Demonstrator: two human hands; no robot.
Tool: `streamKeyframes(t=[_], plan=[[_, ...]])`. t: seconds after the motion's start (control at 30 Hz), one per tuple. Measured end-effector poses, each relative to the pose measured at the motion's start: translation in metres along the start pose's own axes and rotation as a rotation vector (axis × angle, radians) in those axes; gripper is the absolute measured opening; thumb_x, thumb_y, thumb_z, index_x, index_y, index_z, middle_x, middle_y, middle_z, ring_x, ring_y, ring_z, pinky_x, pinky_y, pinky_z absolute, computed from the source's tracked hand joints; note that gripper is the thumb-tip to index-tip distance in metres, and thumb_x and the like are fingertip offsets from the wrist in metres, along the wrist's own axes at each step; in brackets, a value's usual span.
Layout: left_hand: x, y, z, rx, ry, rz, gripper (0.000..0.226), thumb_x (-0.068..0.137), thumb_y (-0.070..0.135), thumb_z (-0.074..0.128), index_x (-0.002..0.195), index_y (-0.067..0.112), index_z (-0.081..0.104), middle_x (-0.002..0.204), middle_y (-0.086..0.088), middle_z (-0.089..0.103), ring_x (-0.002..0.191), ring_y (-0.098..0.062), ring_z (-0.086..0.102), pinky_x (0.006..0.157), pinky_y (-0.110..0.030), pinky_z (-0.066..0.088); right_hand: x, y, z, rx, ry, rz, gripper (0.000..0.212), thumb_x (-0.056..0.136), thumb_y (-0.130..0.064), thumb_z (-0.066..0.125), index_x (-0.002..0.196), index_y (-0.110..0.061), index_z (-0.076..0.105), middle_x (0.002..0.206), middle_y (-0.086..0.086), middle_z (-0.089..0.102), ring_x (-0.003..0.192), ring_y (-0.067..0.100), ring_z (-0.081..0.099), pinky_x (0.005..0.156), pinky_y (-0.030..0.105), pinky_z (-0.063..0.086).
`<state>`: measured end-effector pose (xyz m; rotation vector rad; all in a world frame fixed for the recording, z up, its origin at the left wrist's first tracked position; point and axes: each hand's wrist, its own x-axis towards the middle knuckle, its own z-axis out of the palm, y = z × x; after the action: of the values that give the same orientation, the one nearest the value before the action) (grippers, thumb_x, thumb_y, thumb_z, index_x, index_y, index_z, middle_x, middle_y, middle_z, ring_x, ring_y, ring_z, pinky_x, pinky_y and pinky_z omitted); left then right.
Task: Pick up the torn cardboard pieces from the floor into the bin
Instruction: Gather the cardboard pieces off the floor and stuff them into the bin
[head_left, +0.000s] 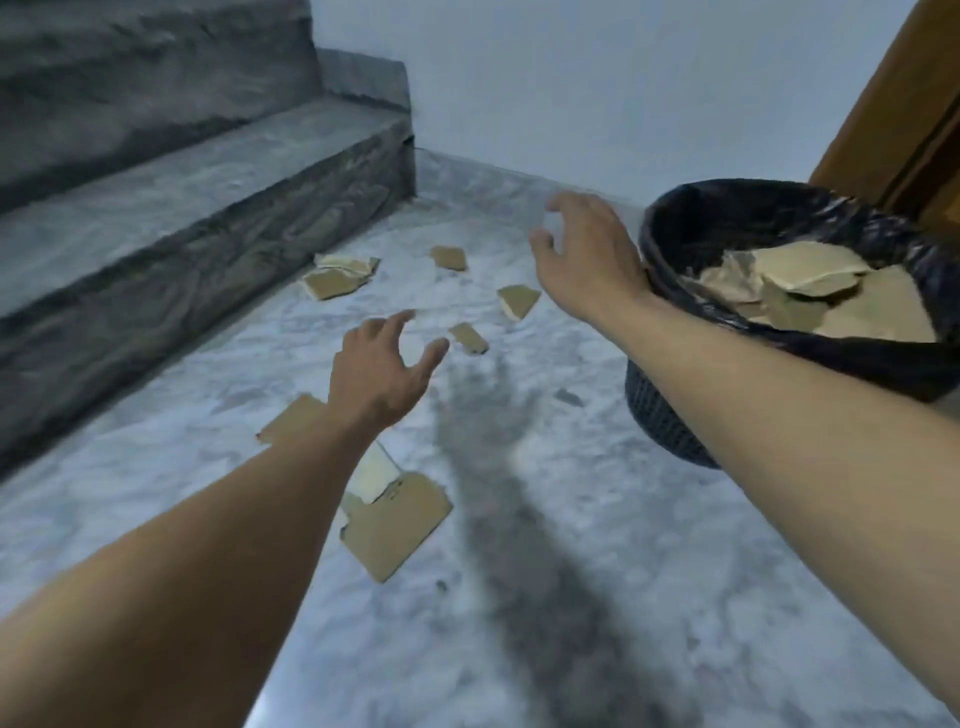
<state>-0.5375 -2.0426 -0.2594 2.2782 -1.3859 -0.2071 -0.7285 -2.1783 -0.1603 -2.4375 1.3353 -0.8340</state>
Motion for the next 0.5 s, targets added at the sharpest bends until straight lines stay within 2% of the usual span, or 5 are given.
streamKeyframes(t=[0.07,0.13,0.2,0.37,0.5], plan=[[-0.031,-0.041,0.01,0.122,-0.201,-0.044,0.101,0.075,0.092,0.04,0.159,0.042,0.012,0.167,-0.011,0.015,0.153,-0.037,0.01,0.119,-0.058,0.017,-0.014,-0.01,0.039,0.035,-0.114,0.023,0.049,0.105,-0.037,0.047,0.148,-0.012,0.044,0.153,0.008,0.043,0.138,0.028,0.041,0.106,0.039,0.04],[-0.062,-0.073,0.027,0.18,-0.346,-0.09,0.118,0.062,0.099,0.04,0.155,0.049,-0.012,0.168,-0.009,-0.014,0.153,-0.042,-0.008,0.118,-0.065,0.004,-0.026,-0.01,0.077,0.053,-0.247,0.066,0.058,0.104,-0.043,0.049,0.153,-0.015,0.038,0.158,0.007,0.036,0.141,0.029,0.038,0.107,0.04,0.04],[-0.089,-0.094,0.051,0.248,-0.396,-0.107,0.126,0.052,0.107,0.032,0.152,0.051,-0.022,0.165,-0.01,-0.025,0.15,-0.046,-0.018,0.115,-0.071,-0.003,-0.037,-0.004,0.113,0.053,-0.387,0.123,0.07,0.101,-0.052,0.051,0.158,-0.019,0.028,0.166,0.005,0.023,0.148,0.028,0.03,0.113,0.043,0.036],[-0.085,-0.106,0.086,0.264,-0.25,-0.176,0.12,0.058,0.107,0.015,0.158,0.045,-0.008,0.168,-0.014,-0.012,0.152,-0.041,-0.017,0.118,-0.065,-0.004,-0.053,0.024,0.187,-0.001,-0.583,0.292,0.095,0.092,-0.068,0.055,0.163,-0.025,0.007,0.171,0.006,-0.008,0.156,0.03,-0.002,0.122,0.056,0.016],[-0.039,-0.114,0.082,0.329,-0.055,-0.107,0.124,0.055,0.109,0.02,0.159,0.044,0.003,0.169,-0.01,0.009,0.153,-0.041,0.002,0.116,-0.068,-0.001,-0.033,0.043,0.221,-0.058,-0.519,0.348,0.114,0.08,-0.083,0.055,0.162,-0.031,-0.005,0.168,0.009,-0.022,0.155,0.034,-0.014,0.121,0.061,0.0]])
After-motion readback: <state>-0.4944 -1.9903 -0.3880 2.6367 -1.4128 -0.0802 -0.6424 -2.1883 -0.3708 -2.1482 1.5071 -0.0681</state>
